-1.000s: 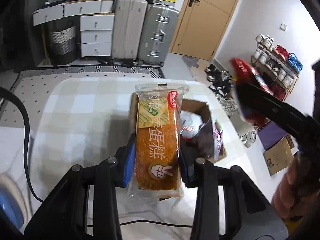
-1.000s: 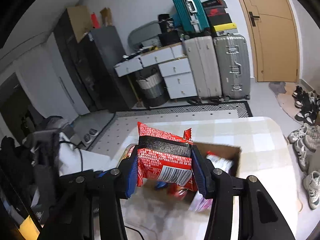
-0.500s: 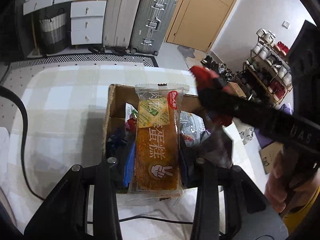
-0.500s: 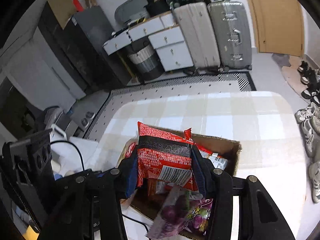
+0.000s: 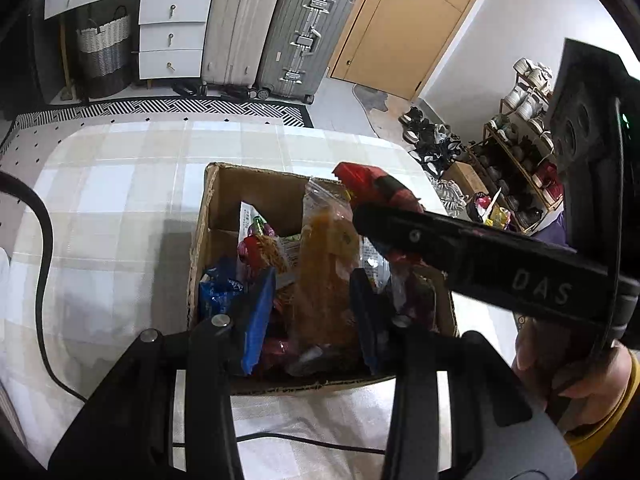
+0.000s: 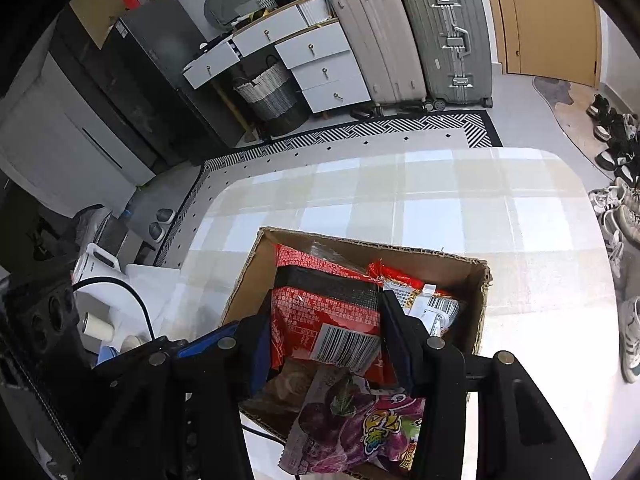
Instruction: Organize snacks
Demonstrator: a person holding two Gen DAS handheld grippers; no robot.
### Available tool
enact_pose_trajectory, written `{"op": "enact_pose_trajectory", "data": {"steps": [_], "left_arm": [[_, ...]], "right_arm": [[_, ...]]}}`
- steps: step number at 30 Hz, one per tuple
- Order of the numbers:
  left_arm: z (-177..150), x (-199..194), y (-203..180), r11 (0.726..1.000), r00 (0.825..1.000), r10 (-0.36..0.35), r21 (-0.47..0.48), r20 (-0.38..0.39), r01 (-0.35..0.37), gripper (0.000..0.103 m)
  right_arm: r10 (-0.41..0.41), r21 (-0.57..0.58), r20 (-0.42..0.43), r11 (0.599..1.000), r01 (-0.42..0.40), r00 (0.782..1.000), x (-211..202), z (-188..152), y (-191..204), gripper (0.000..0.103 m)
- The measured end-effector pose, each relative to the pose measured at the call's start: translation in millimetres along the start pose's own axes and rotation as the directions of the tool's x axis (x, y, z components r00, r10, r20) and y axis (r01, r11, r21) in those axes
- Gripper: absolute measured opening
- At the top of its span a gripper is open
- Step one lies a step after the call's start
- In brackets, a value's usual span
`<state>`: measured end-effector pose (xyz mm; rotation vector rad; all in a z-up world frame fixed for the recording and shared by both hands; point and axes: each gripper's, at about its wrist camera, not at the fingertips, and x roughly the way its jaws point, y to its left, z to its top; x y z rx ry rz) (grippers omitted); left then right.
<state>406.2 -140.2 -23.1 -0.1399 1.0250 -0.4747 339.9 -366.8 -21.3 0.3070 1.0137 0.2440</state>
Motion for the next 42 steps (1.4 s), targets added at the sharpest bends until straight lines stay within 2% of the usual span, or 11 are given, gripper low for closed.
{"op": "enact_pose_trajectory", "data": {"steps": [5,7,11,17,21,24,27,29,32,38,42], "left_arm": [[-13,-15,1,1.0,1.0,0.004,0.0,0.022,-0.004,0.035],[-17,-23,4,1.0,0.999,0.018,0.003,0.039,-0.018,0.035],[-20,-31,10,1.0,0.999,0.011,-0.009,0.038,-0.011,0.035],[-22,-39,9,1.0,0.999,0.013,0.0,0.045,-0.013,0.035],[-22,-43,6,1.0,0.998,0.019,0.002,0.053,-0.02,0.035],[-21,-45,4,1.0,0.998,0.027,0.006,0.061,-0.027,0.035],[-23,-48,2,1.0,0.998,0.029,0.0,0.064,-0.029,0.048],[-23,-50,2,1.0,0.997,0.021,-0.01,0.075,-0.02,0.064],[-21,-53,1,0.999,0.995,0.018,-0.033,0.094,-0.015,0.079],[-23,-56,-10,0.999,0.997,0.024,-0.027,0.078,-0.022,0.08],[-31,-64,-20,1.0,0.996,-0.016,0.009,0.083,0.016,0.081]], "right_arm": [[0.003,0.001,-0.002,1.0,-0.003,1.0,4,2,0,0.049],[-0.025,-0.002,0.02,1.0,0.025,1.0,1,4,1,0.049],[-0.01,0.046,0.059,0.999,0.007,0.998,-8,7,-6,0.049],[-0.072,0.067,0.007,0.995,0.072,0.997,2,3,-17,0.049],[-0.121,0.096,-0.063,0.987,0.127,0.991,14,-2,-25,0.05],[-0.139,0.073,-0.04,0.987,0.142,0.989,11,-6,-24,0.054],[-0.155,0.066,-0.017,0.986,0.155,0.988,4,-10,-24,0.062],[-0.143,0.057,0.004,0.988,0.143,0.99,-3,-14,-23,0.074],[-0.144,0.022,0.047,0.989,0.143,0.989,-15,-19,-18,0.077],[-0.143,-0.008,0.125,0.989,0.145,0.982,-44,-31,-5,0.079],[-0.111,-0.033,0.187,0.992,0.119,0.976,-66,-44,3,0.083]]}}
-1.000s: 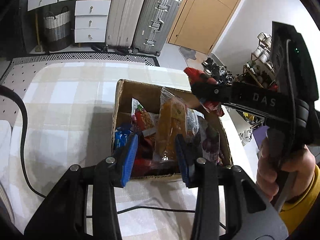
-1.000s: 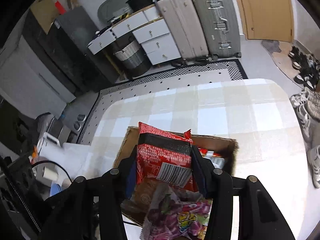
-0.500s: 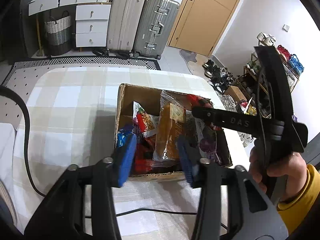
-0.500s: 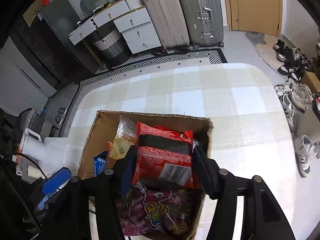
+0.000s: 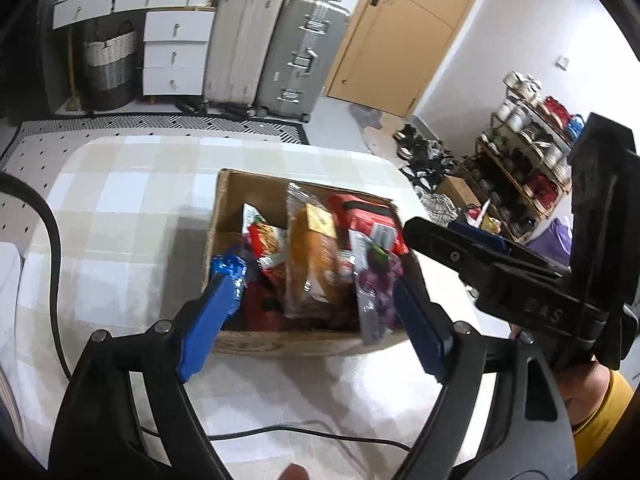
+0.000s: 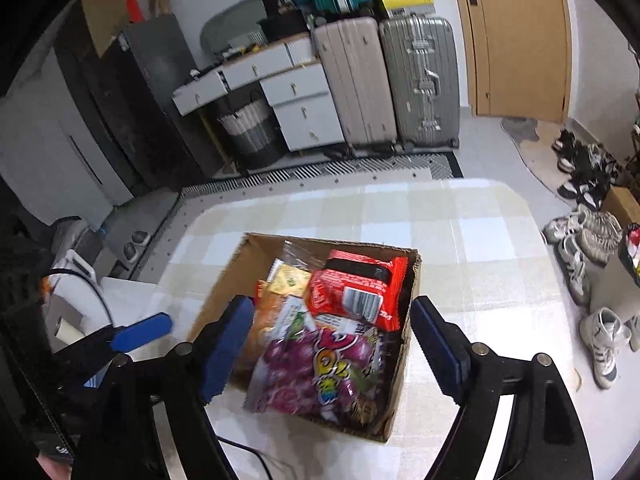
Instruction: Organize snacks
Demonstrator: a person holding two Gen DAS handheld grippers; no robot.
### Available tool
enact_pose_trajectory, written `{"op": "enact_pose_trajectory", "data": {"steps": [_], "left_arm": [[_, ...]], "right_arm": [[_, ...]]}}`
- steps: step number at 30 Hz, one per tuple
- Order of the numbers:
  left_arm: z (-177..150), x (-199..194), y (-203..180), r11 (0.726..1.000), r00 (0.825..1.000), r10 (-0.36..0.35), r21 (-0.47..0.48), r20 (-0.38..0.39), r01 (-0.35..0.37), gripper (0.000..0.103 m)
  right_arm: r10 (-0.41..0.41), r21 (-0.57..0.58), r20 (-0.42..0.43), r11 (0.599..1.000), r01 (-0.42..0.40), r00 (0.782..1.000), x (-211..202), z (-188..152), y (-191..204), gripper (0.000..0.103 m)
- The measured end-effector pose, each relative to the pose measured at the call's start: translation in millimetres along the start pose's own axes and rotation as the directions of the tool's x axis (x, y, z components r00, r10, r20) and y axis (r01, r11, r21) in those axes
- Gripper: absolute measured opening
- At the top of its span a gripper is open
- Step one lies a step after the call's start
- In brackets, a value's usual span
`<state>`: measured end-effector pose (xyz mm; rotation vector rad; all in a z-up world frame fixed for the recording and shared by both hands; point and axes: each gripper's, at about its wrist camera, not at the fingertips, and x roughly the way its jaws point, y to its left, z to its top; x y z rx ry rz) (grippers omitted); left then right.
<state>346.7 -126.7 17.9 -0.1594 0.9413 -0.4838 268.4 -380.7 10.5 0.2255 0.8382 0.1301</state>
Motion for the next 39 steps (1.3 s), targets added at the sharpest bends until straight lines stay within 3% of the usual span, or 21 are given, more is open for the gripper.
{"op": "enact_pose_trajectory", "data": {"steps": [6,9,13,18,22,26,29,32,34,37,39], "left_arm": [[-23,-29,-16,0.998,0.998,0.04,0.051,0.055,-0.043,0.089],[-45,-51,-23,0.995,0.991,0.083,0.045,0.103,-0.088,0.102],[-80,-86,-32,0.989,0.976,0.134,0.034,0.174,-0.142,0.102],[-126,-134,-30,0.983,0.951,0.183,-0.047,0.251,-0.177,0.102],[-164,-165,-31,0.962,0.914,0.272,-0.051,0.301,-0.27,0.102],[-193,-182,-30,0.959,0.906,0.28,-0.048,0.316,-0.28,0.102],[-214,-191,-29,0.957,0.898,0.288,-0.06,0.332,-0.285,0.102],[-232,-201,-29,0.948,0.873,0.312,-0.061,0.375,-0.313,0.102],[-244,-207,-32,0.932,0.837,0.345,-0.046,0.426,-0.36,0.102],[-261,-214,-37,0.912,0.791,0.362,-0.009,0.493,-0.411,0.102],[-262,-213,-37,0.904,0.79,0.376,-0.006,0.484,-0.427,0.102]], "right_arm": [[0.004,-0.023,0.122,1.0,-0.001,0.993,-51,-29,9,0.092],[0.025,-0.025,0.184,0.999,-0.02,0.983,-79,-52,14,0.097],[0.026,-0.043,0.251,0.999,-0.015,0.968,-114,-87,25,0.1],[0.008,-0.126,0.306,0.992,0.032,0.952,-152,-143,51,0.101],[-0.017,-0.157,0.372,0.984,0.081,0.928,-172,-183,66,0.101],[-0.045,-0.177,0.421,0.976,0.13,0.906,-183,-217,77,0.101],[-0.078,-0.194,0.478,0.962,0.192,0.875,-189,-242,83,0.101],[-0.101,-0.194,0.516,0.953,0.231,0.85,-191,-259,83,0.101],[-0.102,-0.195,0.531,0.951,0.239,0.841,-192,-270,83,0.101],[-0.09,-0.224,0.526,0.945,0.239,0.846,-189,-278,82,0.101],[-0.103,-0.235,0.522,0.937,0.259,0.847,-185,-280,82,0.101]]}}
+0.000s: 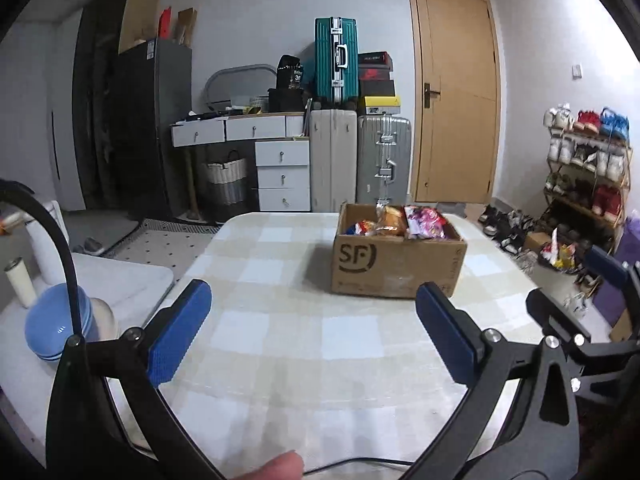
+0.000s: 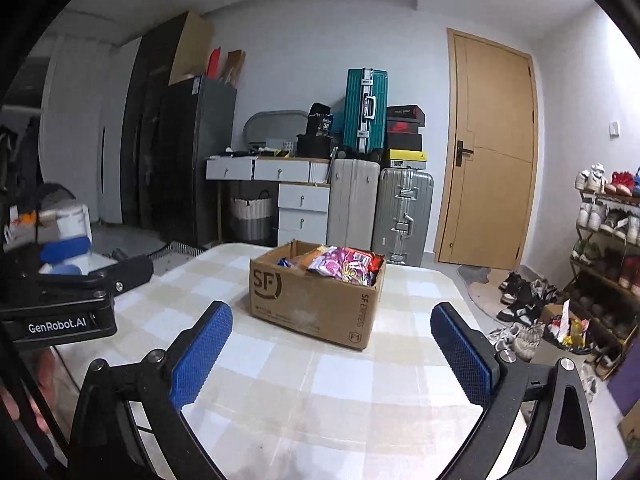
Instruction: Organize snacks
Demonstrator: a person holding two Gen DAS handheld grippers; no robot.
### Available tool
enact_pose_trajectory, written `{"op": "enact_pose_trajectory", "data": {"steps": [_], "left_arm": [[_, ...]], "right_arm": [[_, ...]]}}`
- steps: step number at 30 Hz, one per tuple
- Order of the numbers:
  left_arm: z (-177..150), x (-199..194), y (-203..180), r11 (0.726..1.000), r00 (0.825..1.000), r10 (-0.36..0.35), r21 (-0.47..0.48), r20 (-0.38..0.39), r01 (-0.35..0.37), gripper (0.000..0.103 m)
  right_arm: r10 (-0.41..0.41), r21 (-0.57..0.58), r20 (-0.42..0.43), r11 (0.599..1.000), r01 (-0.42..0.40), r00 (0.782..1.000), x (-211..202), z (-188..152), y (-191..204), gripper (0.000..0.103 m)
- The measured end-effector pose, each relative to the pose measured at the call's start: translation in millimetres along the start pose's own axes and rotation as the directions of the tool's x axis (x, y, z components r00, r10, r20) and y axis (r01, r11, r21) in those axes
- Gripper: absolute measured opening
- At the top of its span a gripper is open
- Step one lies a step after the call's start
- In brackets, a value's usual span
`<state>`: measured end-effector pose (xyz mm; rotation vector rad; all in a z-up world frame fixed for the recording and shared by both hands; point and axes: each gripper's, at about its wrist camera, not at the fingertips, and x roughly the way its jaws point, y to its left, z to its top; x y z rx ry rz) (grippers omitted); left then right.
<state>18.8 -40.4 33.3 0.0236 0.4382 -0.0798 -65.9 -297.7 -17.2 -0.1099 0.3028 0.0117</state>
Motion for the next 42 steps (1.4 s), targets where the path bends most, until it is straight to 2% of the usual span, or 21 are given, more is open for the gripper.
{"op": "enact_pose_trajectory", "data": {"steps": [7,11,21,42], "left_arm": [[0,16,-11,0.999,0.997,-0.042,-0.002,-0.058,0.042,0.102],[0,25,-15,0.999,0.997,-0.035,0.006,-0.068,0.035,0.102],[2,39,-9,0.996,0.994,-0.072,-0.055,-0.085,0.068,0.102],[-1,45,-13,0.997,0.994,-0.069,-0.049,-0.09,0.065,0.102]], "right_arm": [[-0.014,0.085,-0.02,0.996,0.016,1.0,17,1,-12,0.101],[-0.031,0.077,-0.027,0.996,0.033,0.999,23,3,-10,0.101],[-0.035,0.06,-0.019,0.998,0.036,0.999,24,-1,-8,0.101],[-0.025,0.043,-0.036,0.999,0.026,0.999,28,-4,-6,0.101]]}}
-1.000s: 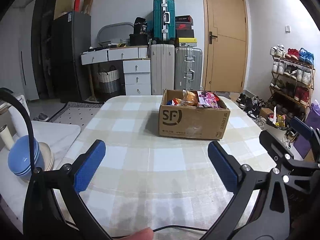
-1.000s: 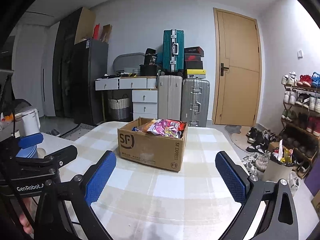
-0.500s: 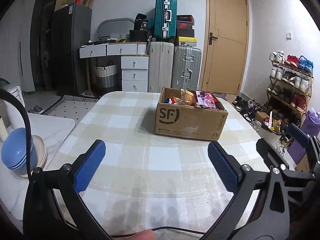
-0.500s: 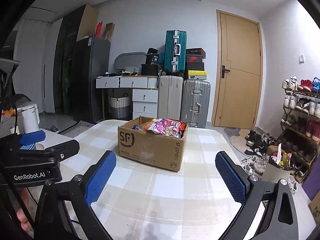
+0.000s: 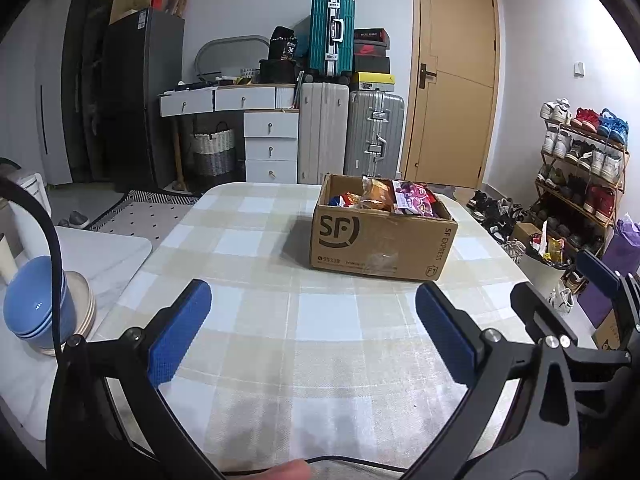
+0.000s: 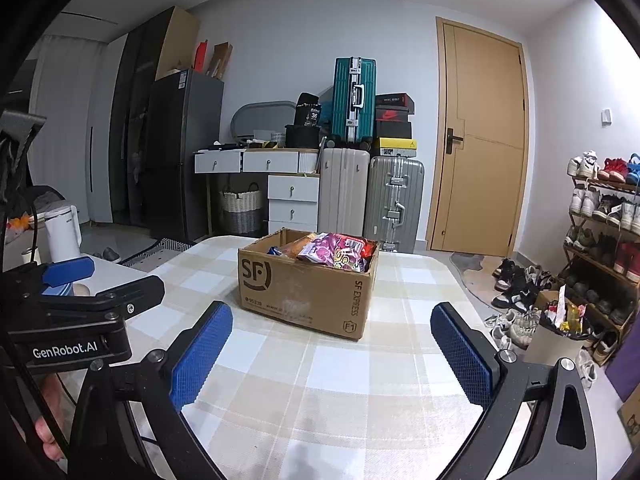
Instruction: Organize snacks
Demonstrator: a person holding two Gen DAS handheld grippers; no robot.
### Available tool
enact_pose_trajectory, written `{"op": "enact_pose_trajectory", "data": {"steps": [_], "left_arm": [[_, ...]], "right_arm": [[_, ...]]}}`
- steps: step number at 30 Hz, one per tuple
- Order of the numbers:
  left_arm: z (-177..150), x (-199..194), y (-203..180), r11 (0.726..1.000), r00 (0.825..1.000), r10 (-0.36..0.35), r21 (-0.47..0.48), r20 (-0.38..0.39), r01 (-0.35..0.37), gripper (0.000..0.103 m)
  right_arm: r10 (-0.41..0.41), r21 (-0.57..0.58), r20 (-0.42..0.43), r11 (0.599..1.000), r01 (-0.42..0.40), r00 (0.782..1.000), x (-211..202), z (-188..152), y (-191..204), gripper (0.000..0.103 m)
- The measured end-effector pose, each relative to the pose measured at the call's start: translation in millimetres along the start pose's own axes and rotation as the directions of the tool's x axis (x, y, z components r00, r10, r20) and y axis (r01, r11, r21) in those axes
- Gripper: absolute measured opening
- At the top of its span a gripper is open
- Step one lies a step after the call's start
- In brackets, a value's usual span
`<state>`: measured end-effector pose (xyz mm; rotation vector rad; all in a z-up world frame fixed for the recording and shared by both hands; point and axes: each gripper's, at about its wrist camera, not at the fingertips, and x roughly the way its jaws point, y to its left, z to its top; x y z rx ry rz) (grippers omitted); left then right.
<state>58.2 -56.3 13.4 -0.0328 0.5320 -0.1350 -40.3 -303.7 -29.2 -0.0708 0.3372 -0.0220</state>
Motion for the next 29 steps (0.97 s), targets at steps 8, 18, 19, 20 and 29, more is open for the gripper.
{"op": "enact_pose_trajectory", "data": {"steps": [8,18,19,20,29], "left_arm": [[-2,1,2,1.0,1.0,0.001,-0.001,-0.004,-0.001,0.102],[-7,8,2,1.0,1.0,0.009,-0.006,-0.015,-0.009,0.102],[-7,9,2,1.0,1.0,0.011,-0.003,-0.013,-0.011,0.102],[-6,8,2,1.0,1.0,0.012,-0.005,-0.012,-0.012,0.102],[-9,11,3,1.0,1.0,0.024,0.014,0.007,-0.024,0.102]], "right_arm": [[0.007,-0.002,-0.003,1.0,-0.007,1.0,0,0,0,0.101],[0.022,-0.03,0.005,0.999,-0.022,1.0,0,-3,3,0.101],[0.02,-0.033,0.006,0.999,-0.02,1.0,1,-3,3,0.101],[0.019,-0.036,0.007,0.999,-0.019,1.0,1,-4,3,0.101],[0.028,-0.025,-0.006,0.999,-0.028,1.0,4,-7,-1,0.101]]}}
